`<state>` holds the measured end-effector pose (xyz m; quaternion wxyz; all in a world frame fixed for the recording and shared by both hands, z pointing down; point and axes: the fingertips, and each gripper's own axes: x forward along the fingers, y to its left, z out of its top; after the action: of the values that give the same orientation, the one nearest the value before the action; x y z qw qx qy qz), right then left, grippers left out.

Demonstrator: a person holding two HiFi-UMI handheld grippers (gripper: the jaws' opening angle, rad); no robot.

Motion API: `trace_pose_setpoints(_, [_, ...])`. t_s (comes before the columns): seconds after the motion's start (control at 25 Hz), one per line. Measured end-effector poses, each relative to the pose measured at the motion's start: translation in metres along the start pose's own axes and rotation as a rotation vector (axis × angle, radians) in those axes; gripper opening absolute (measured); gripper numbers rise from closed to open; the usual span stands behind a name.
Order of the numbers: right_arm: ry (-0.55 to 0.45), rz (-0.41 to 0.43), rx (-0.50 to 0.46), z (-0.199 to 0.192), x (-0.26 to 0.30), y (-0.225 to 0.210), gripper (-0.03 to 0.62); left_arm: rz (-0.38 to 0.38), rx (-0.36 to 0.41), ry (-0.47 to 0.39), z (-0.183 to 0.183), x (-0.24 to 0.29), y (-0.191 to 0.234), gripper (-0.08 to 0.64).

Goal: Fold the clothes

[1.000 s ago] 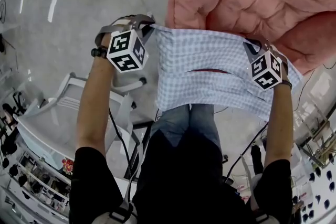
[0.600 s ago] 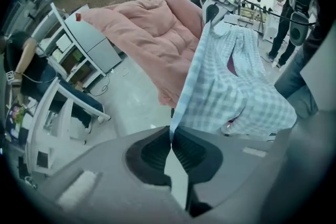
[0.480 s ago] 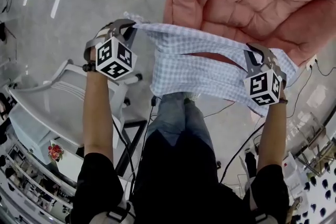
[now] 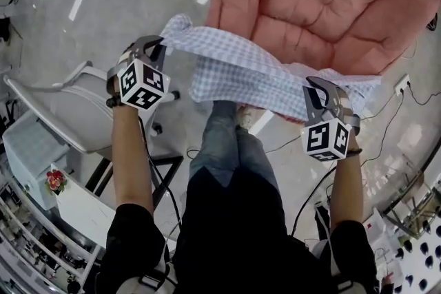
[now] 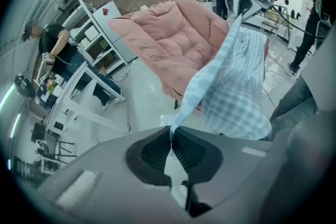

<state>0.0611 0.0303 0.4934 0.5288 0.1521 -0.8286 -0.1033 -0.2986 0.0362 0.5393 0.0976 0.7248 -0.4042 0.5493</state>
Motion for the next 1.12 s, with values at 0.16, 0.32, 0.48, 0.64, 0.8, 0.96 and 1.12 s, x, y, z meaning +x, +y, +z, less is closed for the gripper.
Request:
trace_pose_setpoints(0.16, [-0.006,0.007,-0.045,0.002,-0.007,0.047,0.014,0.011,-0.079,0.026,-0.035,-0.011,-0.026,0.012])
trace_pose_setpoints(0.32, [-0.008,0.021,-0.039,-0.007,-0.008,0.078,0.014,-0.009,-0.103,0.062,-0.064,-0.008,-0.061,0.012])
trace_pose_setpoints(0.48, [0.01,0.027,-0.024,-0.018,-0.005,0.102,0.014,-0.031,-0.138,0.083,-0.081,-0.002,-0.087,0.012])
trace_pose_setpoints(0.64, [0.015,0.037,0.005,-0.022,-0.006,0.124,0.014,-0.048,-0.203,0.095,-0.096,0.004,-0.103,0.012])
trace_pose_setpoints(0.8, [0.013,0.021,-0.031,-0.036,0.002,0.139,0.014,-0.062,-0.243,0.089,-0.106,0.005,-0.12,0.014])
trace_pose_setpoints(0.96, [0.028,0.035,-0.064,-0.056,0.018,0.153,0.014,-0.062,-0.235,0.096,-0.115,0.016,-0.14,0.014])
trace_pose_setpoints(1.12, [0.041,0.054,-0.063,-0.059,0.032,0.166,0.014,-0.091,-0.288,0.089,-0.122,0.031,-0.146,0.014])
